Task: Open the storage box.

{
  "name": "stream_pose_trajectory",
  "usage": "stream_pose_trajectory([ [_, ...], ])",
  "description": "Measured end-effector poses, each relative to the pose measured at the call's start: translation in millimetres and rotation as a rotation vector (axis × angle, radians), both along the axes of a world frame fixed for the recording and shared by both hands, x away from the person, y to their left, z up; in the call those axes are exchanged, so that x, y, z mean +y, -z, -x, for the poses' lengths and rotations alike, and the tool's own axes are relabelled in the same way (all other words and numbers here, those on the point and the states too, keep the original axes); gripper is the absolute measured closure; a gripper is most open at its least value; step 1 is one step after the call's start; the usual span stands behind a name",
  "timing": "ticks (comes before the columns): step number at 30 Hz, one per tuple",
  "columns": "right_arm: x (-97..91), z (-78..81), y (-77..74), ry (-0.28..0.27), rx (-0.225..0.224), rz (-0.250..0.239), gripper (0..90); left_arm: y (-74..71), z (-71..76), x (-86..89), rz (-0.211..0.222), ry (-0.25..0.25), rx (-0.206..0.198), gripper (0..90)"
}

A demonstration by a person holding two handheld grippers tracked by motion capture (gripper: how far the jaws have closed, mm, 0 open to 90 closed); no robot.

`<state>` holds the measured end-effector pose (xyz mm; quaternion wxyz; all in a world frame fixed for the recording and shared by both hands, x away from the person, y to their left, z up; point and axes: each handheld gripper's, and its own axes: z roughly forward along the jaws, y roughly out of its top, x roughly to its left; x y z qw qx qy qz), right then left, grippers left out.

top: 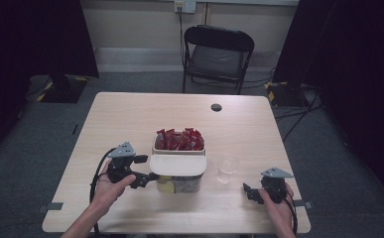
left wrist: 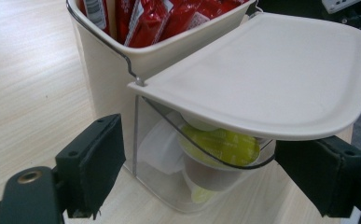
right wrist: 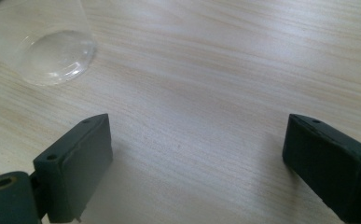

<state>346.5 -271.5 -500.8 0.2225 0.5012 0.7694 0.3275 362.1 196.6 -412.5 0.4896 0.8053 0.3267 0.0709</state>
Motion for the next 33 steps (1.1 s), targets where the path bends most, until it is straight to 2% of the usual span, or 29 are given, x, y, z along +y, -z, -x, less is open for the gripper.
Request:
stream_pose_trajectory([
  [14, 0.0, 0.0, 0.0, 0.000, 0.000, 0.000, 7.8, -20.3, -10.4, 0.0, 0.029, -0.011, -0.024, 16.0],
  [23, 0.0, 0.0, 0.0, 0.001, 0.000, 0.000, 7.8, -27.5, -15.6, -4.2, 0.028, 0.007, -0.023, 15.8],
  [27, 0.0, 0.0, 0.0, 0.000, 0.000, 0.000, 7.9, -29.2, -17.5, -4.6, 0.037, 0.009, -0.027, 15.7],
  [30, 0.0, 0.0, 0.0, 0.000, 0.000, -0.001, 7.8, -29.2, -20.8, -3.7, 0.059, 0.002, -0.022, 15.7],
  [33, 0.0, 0.0, 0.0, 0.000, 0.000, 0.000, 7.8, -29.8, -24.2, -3.3, 0.053, 0.007, -0.014, 15.6],
])
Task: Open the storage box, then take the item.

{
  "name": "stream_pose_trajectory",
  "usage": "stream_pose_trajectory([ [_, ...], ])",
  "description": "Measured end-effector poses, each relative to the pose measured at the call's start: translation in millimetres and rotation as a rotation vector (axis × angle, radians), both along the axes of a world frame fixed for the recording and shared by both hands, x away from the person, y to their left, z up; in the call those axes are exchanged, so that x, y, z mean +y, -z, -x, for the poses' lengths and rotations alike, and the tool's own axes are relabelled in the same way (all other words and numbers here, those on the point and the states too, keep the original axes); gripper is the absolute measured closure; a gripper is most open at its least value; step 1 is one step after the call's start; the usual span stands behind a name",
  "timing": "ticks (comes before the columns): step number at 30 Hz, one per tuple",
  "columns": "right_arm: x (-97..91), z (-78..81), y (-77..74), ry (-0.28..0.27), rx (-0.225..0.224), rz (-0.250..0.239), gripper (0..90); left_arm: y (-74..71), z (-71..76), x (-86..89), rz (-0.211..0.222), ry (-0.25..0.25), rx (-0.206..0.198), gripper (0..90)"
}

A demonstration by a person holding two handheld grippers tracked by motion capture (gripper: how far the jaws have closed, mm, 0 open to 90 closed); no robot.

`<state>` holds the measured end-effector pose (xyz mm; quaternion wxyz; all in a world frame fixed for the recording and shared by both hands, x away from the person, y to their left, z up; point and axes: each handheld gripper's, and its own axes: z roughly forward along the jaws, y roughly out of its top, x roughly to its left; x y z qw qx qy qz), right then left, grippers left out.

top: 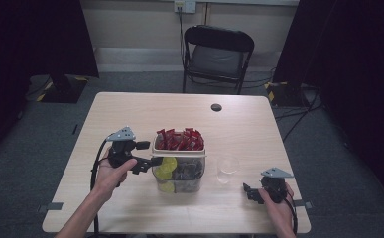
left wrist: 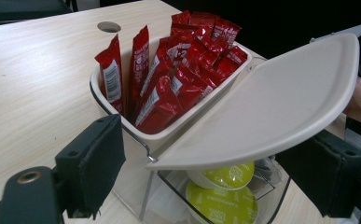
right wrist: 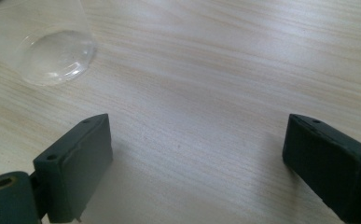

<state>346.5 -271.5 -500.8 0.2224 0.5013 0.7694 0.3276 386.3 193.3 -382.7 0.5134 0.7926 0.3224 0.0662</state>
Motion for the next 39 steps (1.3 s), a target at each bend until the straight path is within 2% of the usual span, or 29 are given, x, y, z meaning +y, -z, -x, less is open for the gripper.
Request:
stream_pose_trajectory([
  [10, 0.0, -0.1, 0.0, 0.001, 0.000, 0.000, 7.8, -7.9, -6.5, -1.0, 0.010, -0.005, -0.002, 15.7],
  [24, 0.0, -0.3, 0.0, 0.001, 0.001, -0.001, 7.4, -7.1, -16.5, -0.9, 0.032, -0.017, 0.021, 15.6],
  [29, 0.0, -0.3, 0.0, 0.001, 0.001, 0.000, 7.4, -7.2, -18.9, -2.7, 0.000, -0.017, 0.017, 15.7],
  [35, 0.0, -0.3, 0.0, 0.001, 0.001, 0.000, 7.4, -8.6, -25.0, -0.1, 0.012, -0.039, 0.017, 15.9],
  [39, 0.0, -0.3, 0.0, 0.001, 0.002, -0.001, 7.4, -8.9, -26.2, 0.9, 0.016, -0.037, 0.018, 16.4],
])
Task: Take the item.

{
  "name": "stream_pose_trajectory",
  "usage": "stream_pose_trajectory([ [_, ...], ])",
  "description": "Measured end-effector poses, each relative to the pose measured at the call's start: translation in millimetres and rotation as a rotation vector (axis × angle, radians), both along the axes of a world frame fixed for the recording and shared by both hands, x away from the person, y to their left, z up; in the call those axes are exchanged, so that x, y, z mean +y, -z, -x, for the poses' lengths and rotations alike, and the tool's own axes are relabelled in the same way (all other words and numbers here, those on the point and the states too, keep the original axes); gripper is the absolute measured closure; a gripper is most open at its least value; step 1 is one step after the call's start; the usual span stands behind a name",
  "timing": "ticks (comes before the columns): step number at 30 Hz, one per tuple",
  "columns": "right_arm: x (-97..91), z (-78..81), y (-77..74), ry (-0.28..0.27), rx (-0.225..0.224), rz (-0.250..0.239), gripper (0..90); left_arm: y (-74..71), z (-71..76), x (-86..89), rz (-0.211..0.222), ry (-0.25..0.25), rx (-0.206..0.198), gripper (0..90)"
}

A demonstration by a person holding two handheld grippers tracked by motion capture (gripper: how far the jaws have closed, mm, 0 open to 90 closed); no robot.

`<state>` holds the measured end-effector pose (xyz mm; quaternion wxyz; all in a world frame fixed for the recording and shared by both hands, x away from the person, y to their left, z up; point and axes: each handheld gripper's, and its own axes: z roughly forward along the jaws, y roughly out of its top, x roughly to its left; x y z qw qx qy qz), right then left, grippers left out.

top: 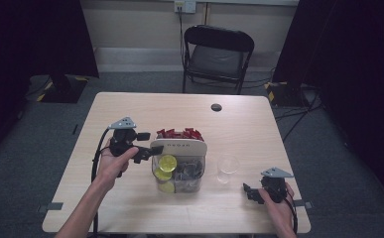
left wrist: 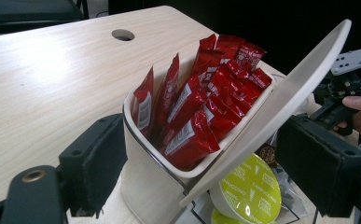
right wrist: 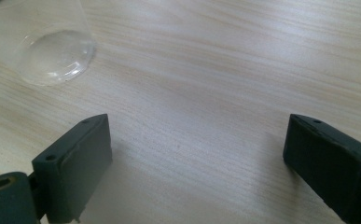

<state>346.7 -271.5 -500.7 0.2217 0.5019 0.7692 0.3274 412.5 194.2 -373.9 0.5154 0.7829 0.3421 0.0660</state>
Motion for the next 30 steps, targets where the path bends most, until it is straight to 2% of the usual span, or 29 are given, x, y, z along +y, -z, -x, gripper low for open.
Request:
stream_pose_trajectory([
  [4, -0.5, 0.0, -0.2, -0.015, 0.003, -0.005, 7.9, 1.8, -3.7, 0.6, 0.014, -0.009, 0.004, 16.4],
  [7, 0.3, 0.9, -2.8, -0.032, -0.004, -0.011, 17.0, 3.1, -6.1, 2.2, 0.021, -0.018, 0.008, 16.4],
  [10, 1.9, 3.4, -7.4, -0.035, -0.026, -0.012, 15.0, 4.6, -9.6, 5.4, 0.021, -0.023, 0.016, 16.5],
  [11, 1.7, 4.9, -10.3, -0.035, -0.045, -0.023, 14.9, 5.2, -10.7, 7.1, 0.022, -0.033, 0.024, 16.5],
  [13, 1.2, 7.4, -13.2, -0.043, -0.052, -0.045, 15.7, 6.3, -11.8, 8.5, 0.029, -0.034, 0.025, 15.6],
  [19, 4.3, 10.5, -19.4, -0.096, -0.016, -0.093, 22.4, 5.7, -11.6, 6.6, 0.022, -0.037, 0.021, 15.6],
  [22, 7.1, 15.6, -26.8, -0.109, -0.022, -0.120, 24.4, 5.5, -11.6, 6.3, 0.019, -0.037, 0.020, 15.5],
  [23, 8.9, 19.3, -31.6, -0.118, -0.021, -0.143, 25.7, 5.6, -12.1, 6.2, 0.020, -0.034, 0.019, 15.4],
  [26, 10.4, 21.6, -35.7, -0.140, -0.022, -0.154, 26.3, 6.2, -12.4, 4.7, 0.023, -0.034, 0.024, 15.4],
  [27, 12.9, 24.2, -40.2, -0.158, -0.018, -0.183, 27.5, 6.2, -12.3, 4.3, 0.019, -0.033, 0.025, 15.5],
  [30, 14.7, 25.6, -43.3, -0.180, -0.021, -0.194, 29.0, 6.1, -12.1, 3.5, 0.012, -0.033, 0.028, 15.5],
])
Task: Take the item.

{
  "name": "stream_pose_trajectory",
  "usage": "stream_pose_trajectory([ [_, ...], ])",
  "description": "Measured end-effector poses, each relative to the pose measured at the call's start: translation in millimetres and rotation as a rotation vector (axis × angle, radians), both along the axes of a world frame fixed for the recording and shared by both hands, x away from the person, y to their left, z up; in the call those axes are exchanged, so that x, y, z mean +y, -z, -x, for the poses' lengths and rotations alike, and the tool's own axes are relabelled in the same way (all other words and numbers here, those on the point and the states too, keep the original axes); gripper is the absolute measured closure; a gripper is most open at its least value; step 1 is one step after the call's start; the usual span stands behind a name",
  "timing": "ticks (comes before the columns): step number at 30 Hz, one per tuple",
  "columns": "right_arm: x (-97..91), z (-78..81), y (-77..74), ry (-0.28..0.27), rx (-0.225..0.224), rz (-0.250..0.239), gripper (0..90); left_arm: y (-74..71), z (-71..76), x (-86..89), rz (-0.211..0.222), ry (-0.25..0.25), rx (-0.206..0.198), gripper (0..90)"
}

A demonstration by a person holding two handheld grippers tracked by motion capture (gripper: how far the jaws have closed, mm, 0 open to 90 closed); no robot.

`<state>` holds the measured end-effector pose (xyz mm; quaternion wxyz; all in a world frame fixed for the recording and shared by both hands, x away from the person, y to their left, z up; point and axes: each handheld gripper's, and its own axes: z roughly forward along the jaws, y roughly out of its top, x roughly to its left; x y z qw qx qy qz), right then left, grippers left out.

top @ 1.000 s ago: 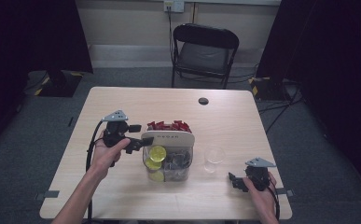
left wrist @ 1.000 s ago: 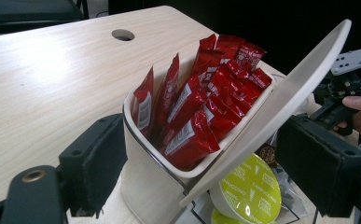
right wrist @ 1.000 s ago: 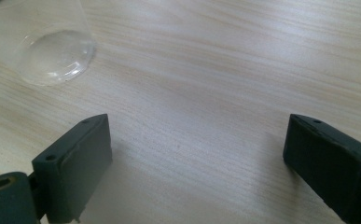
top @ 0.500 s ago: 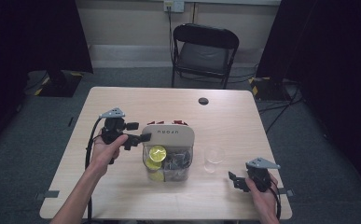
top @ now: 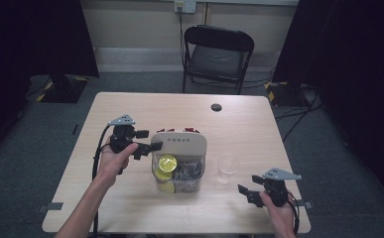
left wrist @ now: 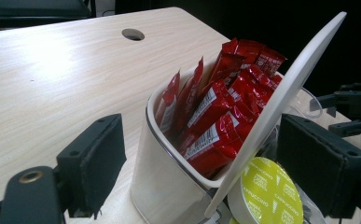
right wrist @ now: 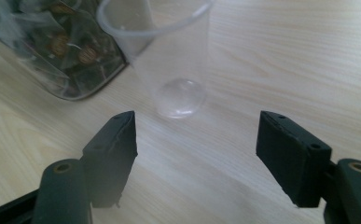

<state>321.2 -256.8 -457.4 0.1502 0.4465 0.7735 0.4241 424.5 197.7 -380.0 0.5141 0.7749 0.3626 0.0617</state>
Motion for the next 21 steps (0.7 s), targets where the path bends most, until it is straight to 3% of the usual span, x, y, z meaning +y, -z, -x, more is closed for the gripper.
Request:
stream_pose_trajectory([
  [13, 23.1, 10.3, -29.3, -0.136, -0.050, -0.097, 35.5, -0.3, -0.4, -1.0, -0.008, 0.001, 0.005, 15.4],
  [16, 35.6, 7.9, -37.4, -0.187, -0.047, -0.119, 36.9, -0.4, 0.0, -4.1, -0.022, 0.002, 0.001, 15.5],
  [18, 47.3, 7.7, -45.1, -0.218, -0.078, -0.108, 37.1, -2.2, 1.9, -7.5, -0.051, -0.001, -0.013, 15.7],
  [21, 64.0, 4.4, -53.2, -0.265, -0.091, -0.105, 37.5, -2.7, 2.4, -10.7, -0.055, -0.005, -0.019, 16.1],
])
